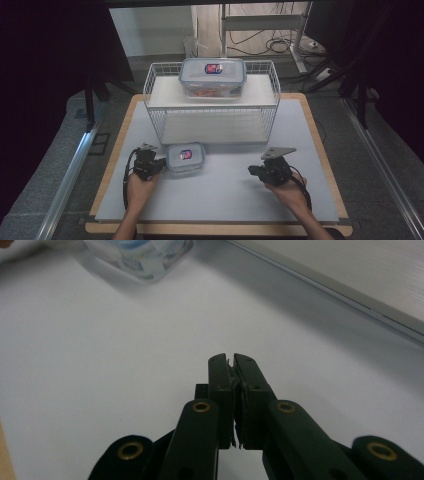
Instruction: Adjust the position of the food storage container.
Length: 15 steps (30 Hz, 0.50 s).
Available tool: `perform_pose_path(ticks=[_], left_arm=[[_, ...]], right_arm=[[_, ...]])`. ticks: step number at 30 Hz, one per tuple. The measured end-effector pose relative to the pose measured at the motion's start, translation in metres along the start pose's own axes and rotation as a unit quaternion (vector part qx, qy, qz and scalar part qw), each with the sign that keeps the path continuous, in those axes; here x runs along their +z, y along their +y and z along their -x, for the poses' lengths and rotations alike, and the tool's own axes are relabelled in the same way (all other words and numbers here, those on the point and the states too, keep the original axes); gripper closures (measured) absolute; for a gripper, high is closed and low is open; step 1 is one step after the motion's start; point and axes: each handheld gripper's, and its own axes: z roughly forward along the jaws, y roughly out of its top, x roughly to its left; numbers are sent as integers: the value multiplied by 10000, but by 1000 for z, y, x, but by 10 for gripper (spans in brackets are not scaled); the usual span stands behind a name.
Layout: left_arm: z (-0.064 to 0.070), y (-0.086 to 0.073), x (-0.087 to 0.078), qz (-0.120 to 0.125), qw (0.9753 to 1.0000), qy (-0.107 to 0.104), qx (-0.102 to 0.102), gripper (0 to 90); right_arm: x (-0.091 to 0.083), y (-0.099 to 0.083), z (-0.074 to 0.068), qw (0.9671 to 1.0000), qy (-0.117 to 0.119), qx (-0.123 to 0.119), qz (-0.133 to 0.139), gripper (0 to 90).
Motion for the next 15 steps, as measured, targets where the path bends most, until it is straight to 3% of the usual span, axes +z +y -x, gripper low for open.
perform_pose_path(ticks=[9, 15], left_arm=[[24, 18, 23, 3, 9995, -263, 195, 899], [35, 20, 30, 2, 9988, -402, 283, 899]], right_arm=[[23, 19, 6, 9999, 12, 98, 41, 874], [46, 31, 9, 9999, -74, 128, 31, 878]])
